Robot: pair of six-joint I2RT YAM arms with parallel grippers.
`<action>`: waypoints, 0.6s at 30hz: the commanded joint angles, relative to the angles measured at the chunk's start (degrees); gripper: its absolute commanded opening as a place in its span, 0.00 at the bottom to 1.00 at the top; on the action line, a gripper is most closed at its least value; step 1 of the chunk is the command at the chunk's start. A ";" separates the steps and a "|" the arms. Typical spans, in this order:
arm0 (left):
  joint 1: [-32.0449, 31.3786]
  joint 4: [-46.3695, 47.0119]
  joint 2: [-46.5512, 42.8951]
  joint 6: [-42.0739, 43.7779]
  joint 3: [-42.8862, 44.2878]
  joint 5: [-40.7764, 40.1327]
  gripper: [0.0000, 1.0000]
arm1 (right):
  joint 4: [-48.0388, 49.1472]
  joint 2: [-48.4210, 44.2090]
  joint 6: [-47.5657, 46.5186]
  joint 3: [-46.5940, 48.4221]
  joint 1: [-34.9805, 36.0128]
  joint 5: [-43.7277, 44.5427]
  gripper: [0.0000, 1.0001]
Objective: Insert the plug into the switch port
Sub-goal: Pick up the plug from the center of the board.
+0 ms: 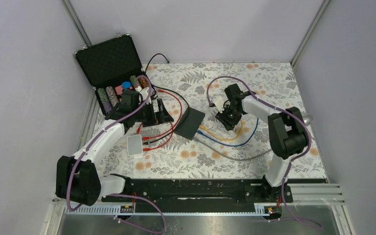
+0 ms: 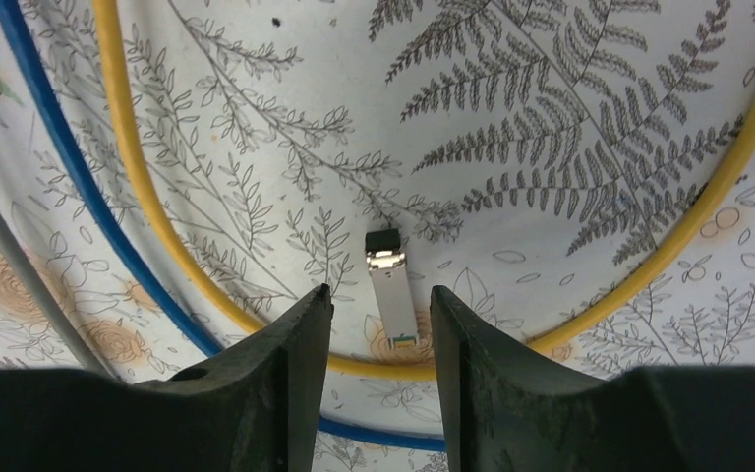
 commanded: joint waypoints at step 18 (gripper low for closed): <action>-0.01 3.87 -1.45 1.76 0.56 2.93 0.91 | -5.08 6.72 -0.15 8.44 -0.47 5.94 0.45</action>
